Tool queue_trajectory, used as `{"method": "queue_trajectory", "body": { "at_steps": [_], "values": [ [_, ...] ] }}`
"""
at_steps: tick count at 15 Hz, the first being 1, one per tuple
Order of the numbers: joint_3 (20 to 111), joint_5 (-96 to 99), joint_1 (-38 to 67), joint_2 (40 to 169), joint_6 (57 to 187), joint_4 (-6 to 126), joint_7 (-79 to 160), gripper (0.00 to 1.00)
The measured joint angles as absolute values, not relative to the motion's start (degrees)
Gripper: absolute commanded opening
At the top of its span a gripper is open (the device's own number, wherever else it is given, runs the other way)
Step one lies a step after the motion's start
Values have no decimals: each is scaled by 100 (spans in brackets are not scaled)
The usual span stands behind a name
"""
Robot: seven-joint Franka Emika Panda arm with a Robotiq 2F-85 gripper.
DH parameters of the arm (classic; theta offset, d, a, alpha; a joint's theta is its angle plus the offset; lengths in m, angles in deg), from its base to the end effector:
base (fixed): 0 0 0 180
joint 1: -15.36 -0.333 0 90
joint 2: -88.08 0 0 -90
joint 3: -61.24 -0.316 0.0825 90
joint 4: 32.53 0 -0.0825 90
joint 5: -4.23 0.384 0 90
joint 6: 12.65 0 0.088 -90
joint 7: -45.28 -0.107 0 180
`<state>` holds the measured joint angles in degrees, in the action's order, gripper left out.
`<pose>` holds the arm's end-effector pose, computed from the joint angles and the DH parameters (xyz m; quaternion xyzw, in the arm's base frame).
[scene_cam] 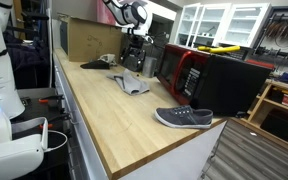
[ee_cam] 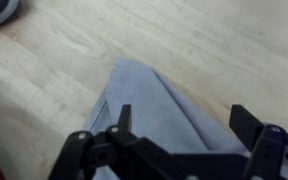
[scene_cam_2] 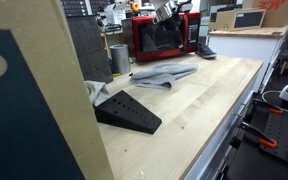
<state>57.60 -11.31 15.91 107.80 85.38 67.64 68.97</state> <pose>0.6024 0.0047 0.3535 0.9376 0.2685 -0.2052 0.0817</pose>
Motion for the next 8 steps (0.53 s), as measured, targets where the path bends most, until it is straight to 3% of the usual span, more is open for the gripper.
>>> {"method": "queue_trajectory", "body": {
  "at_steps": [8],
  "values": [
    [5923, -614, 1688, 11192, 10541, 6773, 5936, 100]
  ]
}}
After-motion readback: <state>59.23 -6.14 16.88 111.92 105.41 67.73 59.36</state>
